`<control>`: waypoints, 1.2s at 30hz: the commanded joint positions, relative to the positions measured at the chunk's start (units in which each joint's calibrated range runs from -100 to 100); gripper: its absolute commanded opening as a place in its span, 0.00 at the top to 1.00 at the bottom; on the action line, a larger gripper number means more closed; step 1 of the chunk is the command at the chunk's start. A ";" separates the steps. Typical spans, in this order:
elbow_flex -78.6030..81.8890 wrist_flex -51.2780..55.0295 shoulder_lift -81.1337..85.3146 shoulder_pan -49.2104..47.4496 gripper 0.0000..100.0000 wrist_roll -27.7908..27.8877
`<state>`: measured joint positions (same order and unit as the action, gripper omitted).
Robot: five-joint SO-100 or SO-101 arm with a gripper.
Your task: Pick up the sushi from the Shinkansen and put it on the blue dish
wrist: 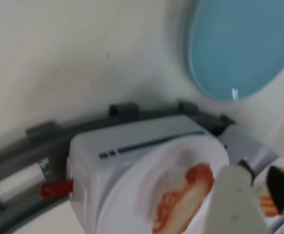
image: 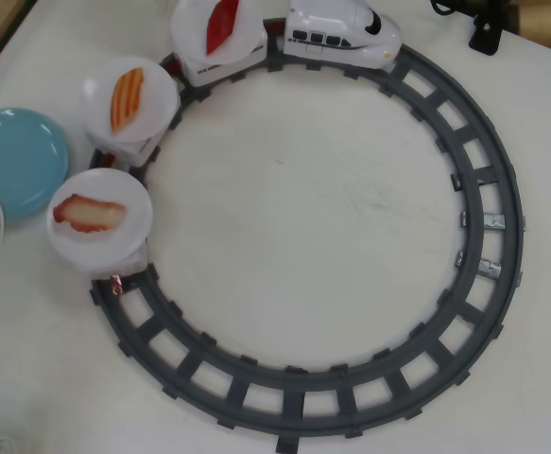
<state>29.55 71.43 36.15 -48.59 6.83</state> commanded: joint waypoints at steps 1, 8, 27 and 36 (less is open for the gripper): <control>-10.35 -0.39 -7.07 2.73 0.88 -0.29; -25.85 7.00 -19.02 3.26 0.82 -1.02; -68.24 22.12 -55.02 4.66 0.74 -8.71; -87.80 22.80 -72.60 8.71 0.71 -11.48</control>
<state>-50.59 93.87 -34.04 -41.89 -3.88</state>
